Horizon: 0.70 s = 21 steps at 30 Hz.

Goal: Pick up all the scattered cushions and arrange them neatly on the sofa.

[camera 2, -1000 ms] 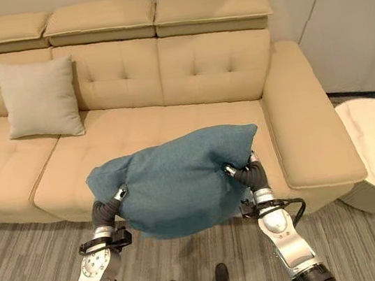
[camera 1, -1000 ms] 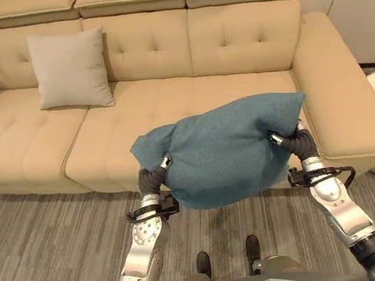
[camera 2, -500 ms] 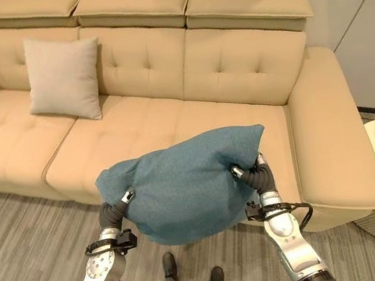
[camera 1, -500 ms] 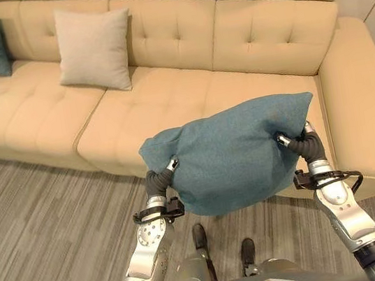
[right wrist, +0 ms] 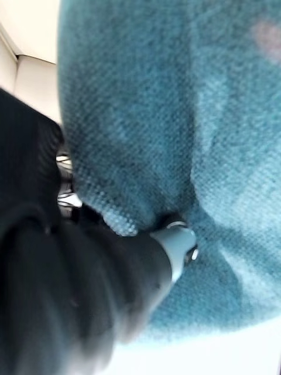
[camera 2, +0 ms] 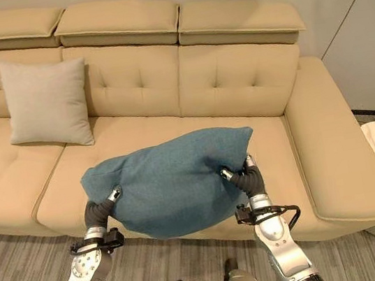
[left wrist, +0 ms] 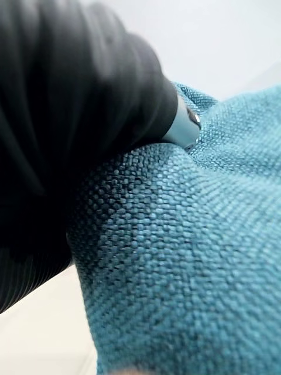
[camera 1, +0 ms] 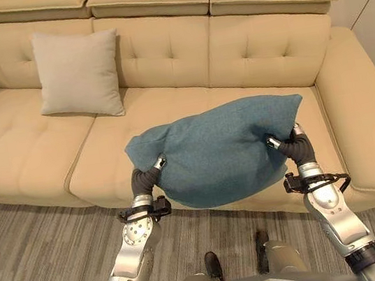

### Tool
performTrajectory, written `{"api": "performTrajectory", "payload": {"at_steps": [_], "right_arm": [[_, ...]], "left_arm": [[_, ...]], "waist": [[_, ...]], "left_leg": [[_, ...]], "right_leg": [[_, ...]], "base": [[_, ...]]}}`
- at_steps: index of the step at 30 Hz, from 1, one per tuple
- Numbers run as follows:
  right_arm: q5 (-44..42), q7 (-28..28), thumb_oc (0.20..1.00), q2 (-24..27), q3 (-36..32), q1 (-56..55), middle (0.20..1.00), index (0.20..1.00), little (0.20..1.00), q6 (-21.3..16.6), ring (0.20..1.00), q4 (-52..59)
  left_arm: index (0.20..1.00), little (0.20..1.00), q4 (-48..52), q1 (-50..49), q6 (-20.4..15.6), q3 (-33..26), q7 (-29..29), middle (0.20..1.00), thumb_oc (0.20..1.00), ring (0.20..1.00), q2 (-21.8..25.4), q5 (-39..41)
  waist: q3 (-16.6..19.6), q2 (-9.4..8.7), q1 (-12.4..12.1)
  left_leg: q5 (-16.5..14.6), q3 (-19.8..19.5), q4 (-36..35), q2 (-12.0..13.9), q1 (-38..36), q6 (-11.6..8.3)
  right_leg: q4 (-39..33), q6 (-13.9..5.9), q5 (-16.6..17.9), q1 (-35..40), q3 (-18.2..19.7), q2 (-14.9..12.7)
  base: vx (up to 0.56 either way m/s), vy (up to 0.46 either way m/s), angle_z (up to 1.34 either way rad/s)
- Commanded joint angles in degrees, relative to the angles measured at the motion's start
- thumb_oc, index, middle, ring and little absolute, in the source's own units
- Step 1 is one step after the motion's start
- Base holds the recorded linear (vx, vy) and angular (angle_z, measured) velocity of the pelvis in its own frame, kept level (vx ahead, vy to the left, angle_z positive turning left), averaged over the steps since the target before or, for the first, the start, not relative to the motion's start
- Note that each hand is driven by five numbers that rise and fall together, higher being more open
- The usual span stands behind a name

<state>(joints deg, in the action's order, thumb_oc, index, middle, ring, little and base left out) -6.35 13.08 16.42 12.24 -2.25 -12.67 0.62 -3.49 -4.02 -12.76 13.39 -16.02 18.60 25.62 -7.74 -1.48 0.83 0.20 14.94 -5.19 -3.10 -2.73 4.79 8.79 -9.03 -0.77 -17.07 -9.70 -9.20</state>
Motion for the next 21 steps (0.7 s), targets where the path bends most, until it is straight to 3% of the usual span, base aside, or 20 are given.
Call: {"api": "performTrajectory", "payload": {"at_steps": [1,4,6,7,8,10,12,13,15,16,17,19,21], "right_arm": [[-0.42,0.30,0.200,-0.66,-2.15,6.29,0.200,0.200,0.200,-5.61,0.200,5.10],[0.04,0.32,0.200,-0.30,-2.54,5.86,0.200,0.200,0.200,-5.85,0.200,5.41],[0.13,0.28,0.200,0.36,-3.48,4.89,0.200,0.200,0.200,-5.88,0.200,5.41],[-0.19,0.18,0.200,0.92,-4.27,4.02,0.200,0.200,0.200,-5.95,0.200,5.75],[-0.73,0.27,0.200,1.80,-4.77,3.66,0.200,0.200,0.200,-5.85,0.200,5.81],[-1.19,0.22,0.200,2.28,-5.06,3.35,0.200,0.200,0.200,-5.62,0.200,5.76],[-1.39,0.33,0.200,2.38,-5.13,3.21,0.200,0.200,0.200,-5.55,0.200,5.74],[-1.44,0.44,0.200,2.62,-5.66,2.71,0.200,0.200,0.200,-5.57,0.200,5.90],[-1.48,0.57,0.200,2.76,-5.99,2.24,0.200,0.200,0.200,-5.44,0.200,5.96],[-1.69,1.24,0.200,2.73,-5.98,2.41,0.200,0.200,0.200,-5.17,0.200,5.69],[-1.78,1.47,0.200,2.65,-5.90,2.59,0.200,0.200,0.200,-5.09,0.200,5.59],[-1.86,1.83,0.200,2.57,-5.85,2.99,0.200,0.200,0.200,-5.15,0.200,5.29],[-1.35,1.47,0.200,2.77,-5.71,2.71,0.200,0.200,0.200,-5.24,0.200,5.62]], "left_arm": [[0.200,0.200,7.83,2.59,-5.85,1.93,3.22,0.200,0.200,0.200,-0.02,-1.57],[0.200,0.200,7.30,3.82,-5.95,2.57,3.62,0.200,0.200,0.200,-0.56,-1.67],[0.200,0.200,7.30,4.25,-5.95,3.12,3.83,0.200,0.200,0.200,-1.47,-0.88],[0.200,0.200,7.18,4.51,-5.79,3.47,4.12,0.200,0.200,0.200,-1.57,-0.77],[0.200,0.200,7.33,4.84,-5.63,3.59,4.37,0.200,0.200,0.200,-1.70,-0.41],[0.200,0.200,7.60,4.80,-5.49,3.46,4.58,0.200,0.200,0.200,-1.78,-0.06],[0.200,0.200,7.80,4.72,-5.32,3.36,4.54,0.200,0.200,0.200,-1.85,0.17],[0.200,0.200,7.88,4.21,-4.98,3.29,4.78,0.200,0.200,0.200,-1.86,-0.07],[0.200,0.200,7.79,4.27,-4.67,3.40,4.55,0.200,0.200,0.200,-1.85,-0.41],[0.200,0.200,8.04,4.46,-4.55,3.16,3.92,0.200,0.200,0.200,-1.98,-0.30],[0.200,0.200,8.31,4.49,-4.73,3.06,3.47,0.200,0.200,0.200,-2.13,-0.22],[0.200,0.200,8.54,4.44,-5.17,2.77,3.04,0.200,0.200,0.200,-2.28,0.01],[0.200,0.200,8.69,4.15,-5.29,2.76,3.20,0.200,0.200,0.200,-2.36,0.31]], "waist": [[1.14,-0.55,1.81],[1.52,-1.11,2.76],[2.44,-0.95,3.75],[2.57,-1.14,4.41],[1.76,-1.87,4.37],[1.31,-2.28,4.02],[1.19,-2.62,3.76],[1.45,-3.17,3.65],[1.33,-3.14,3.35],[0.87,-2.66,2.39],[0.64,-2.49,1.97],[0.64,-1.99,1.33],[1.21,-1.49,1.29]], "left_leg": [[-6.62,-5.10,4.11,1.22,-0.84,-3.33],[-8.43,-6.23,4.27,0.73,-2.35,-3.63],[-10.47,-6.99,6.82,1.98,-2.94,-5.38],[-10.43,-6.65,14.15,3.76,-0.95,-7.33],[-7.35,-6.45,24.77,5.35,4.18,-8.94],[-6.28,-6.60,28.64,6.67,7.67,-8.77],[-6.83,-6.81,28.54,6.81,9.42,-8.23],[-7.53,-6.58,23.73,8.04,9.93,-7.72],[-4.61,-6.89,18.36,8.97,10.10,-8.18],[-0.49,-9.14,13.62,9.29,11.93,-9.24],[0.74,-10.70,12.22,9.23,12.39,-9.62],[0.59,-14.42,10.40,8.30,12.58,-9.77],[0.51,-15.00,8.71,8.30,10.30,-10.10]], "right_leg": [[-6.01,-0.90,5.27,4.40,1.63,3.67],[-7.34,-0.75,6.48,5.35,2.89,3.87],[-7.89,0.28,6.43,7.23,1.87,3.83],[-8.82,1.41,5.62,9.71,0.72,3.94],[-9.74,2.91,4.55,12.10,0.11,4.03],[-10.30,4.01,3.36,13.63,0.00,4.35],[-10.51,4.05,2.84,14.21,0.05,4.25],[-10.73,3.68,2.06,15.08,0.12,3.96],[-10.63,3.59,1.09,16.15,0.09,4.13],[-10.71,3.77,-0.14,17.60,0.91,5.08],[-10.54,3.92,-0.53,18.07,1.41,5.34],[-10.07,4.15,-1.22,18.75,3.10,5.91],[-9.81,4.13,-1.56,19.20,3.69,5.85]], "base": [[0.24,-0.047,0.08],[0.28,-0.095,0.38],[0.37,-0.205,0.28],[0.32,-0.298,0.73],[0.28,-0.283,0.88],[0.13,-0.120,0.40],[0.11,-0.022,-0.03],[0.17,0.014,-0.09],[0.21,0.045,-0.10],[0.19,0.080,-0.06],[0.20,0.100,-0.12],[0.15,0.106,-0.34],[0.17,0.153,-0.69]]}}
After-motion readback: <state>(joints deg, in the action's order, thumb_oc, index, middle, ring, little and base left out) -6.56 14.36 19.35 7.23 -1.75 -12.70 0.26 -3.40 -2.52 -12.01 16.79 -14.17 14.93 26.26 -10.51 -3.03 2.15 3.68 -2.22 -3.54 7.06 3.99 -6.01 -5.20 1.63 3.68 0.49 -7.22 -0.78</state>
